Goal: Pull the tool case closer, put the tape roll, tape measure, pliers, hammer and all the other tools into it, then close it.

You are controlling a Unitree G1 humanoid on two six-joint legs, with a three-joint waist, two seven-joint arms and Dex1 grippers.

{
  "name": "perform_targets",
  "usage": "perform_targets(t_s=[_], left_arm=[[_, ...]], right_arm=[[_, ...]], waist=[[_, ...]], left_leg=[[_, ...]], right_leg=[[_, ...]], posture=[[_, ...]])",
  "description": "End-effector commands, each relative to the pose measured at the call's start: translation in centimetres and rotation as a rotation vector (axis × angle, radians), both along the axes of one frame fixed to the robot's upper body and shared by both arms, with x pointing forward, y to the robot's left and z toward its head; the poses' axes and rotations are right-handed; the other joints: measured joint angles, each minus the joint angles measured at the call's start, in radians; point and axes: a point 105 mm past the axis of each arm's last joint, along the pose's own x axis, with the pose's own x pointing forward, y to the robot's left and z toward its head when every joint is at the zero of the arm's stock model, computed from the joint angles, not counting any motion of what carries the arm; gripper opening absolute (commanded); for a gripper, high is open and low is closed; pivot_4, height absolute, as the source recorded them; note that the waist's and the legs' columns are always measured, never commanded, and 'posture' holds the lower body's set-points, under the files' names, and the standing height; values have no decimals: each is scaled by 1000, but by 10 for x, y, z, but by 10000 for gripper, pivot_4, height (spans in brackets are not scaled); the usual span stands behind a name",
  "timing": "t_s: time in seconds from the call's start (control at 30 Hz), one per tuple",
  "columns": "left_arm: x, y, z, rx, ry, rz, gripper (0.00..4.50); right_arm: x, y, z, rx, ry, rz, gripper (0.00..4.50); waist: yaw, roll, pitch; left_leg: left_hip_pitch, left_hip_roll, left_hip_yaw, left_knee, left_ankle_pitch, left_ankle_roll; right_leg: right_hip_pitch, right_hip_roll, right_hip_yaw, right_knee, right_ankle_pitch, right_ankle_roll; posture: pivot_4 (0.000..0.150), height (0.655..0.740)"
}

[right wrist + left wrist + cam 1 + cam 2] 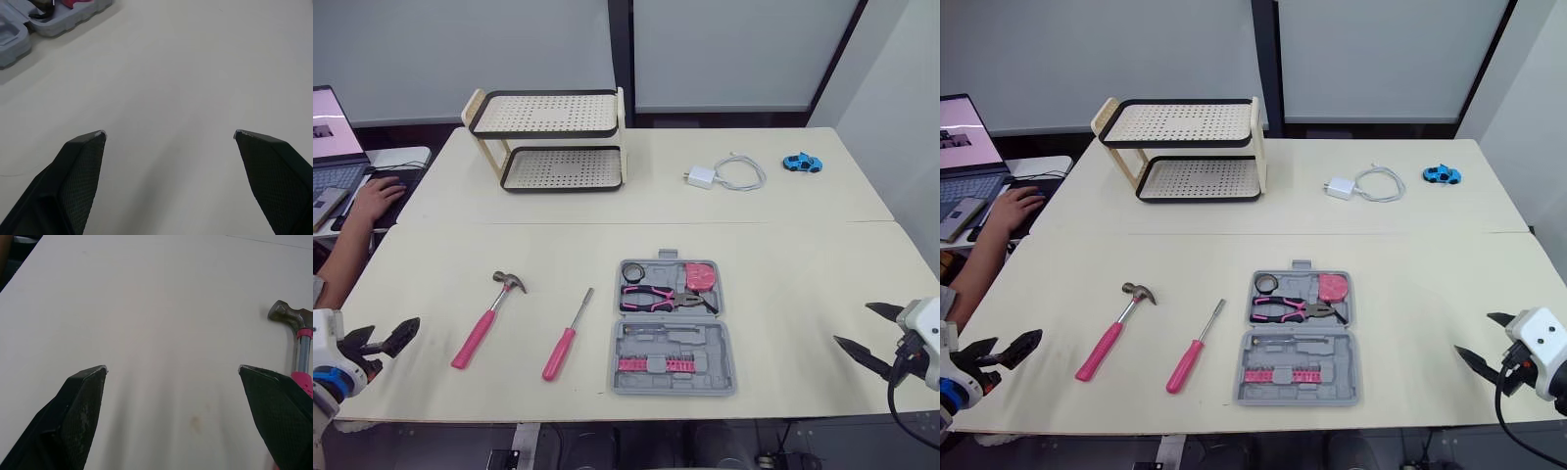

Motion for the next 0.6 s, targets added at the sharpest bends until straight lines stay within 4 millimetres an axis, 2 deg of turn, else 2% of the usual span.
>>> perform_targets(t_s=[0.03, 0.2, 0.33, 0.47, 0.6], left_arm=[[2, -1, 12, 63, -12, -49, 45000], [0, -5, 14, 122, 21, -156, 45000], [-4, -5, 22, 226, 102, -327, 45000], [-17, 1, 28, 371, 241, -534, 45000], [-22, -1, 33, 392, 317, -661, 45000]], right_arm=[[1, 6, 9, -51, -9, 77, 44927], [-2, 15, 13, -87, 25, 170, 44927], [-7, 28, 22, -162, 86, 333, 44927], [-10, 37, 33, -211, 137, 456, 44927], [-6, 42, 44, -252, 150, 529, 44927]], waist=[[0, 0, 0], [0, -1, 0], [0, 0, 0], [-1, 0, 0], [-1, 0, 0]], left_leg=[[0, 0, 0, 0, 0, 0], [0, 0, 0, 0, 0, 0], [0, -1, 1, 0, 0, 0], [0, -1, 2, -1, 0, 0], [-1, -1, 5, -1, 0, 0]], right_leg=[[0, 0, 0, 0, 0, 0], [0, 0, 0, -1, 0, 0], [0, 1, 0, -2, 0, 0], [0, 1, -1, -4, 0, 0], [1, 1, -1, -6, 0, 0]], posture=[[1500, 7400], [1500, 7400], [1500, 7400], [1500, 7400], [1500, 7400]])
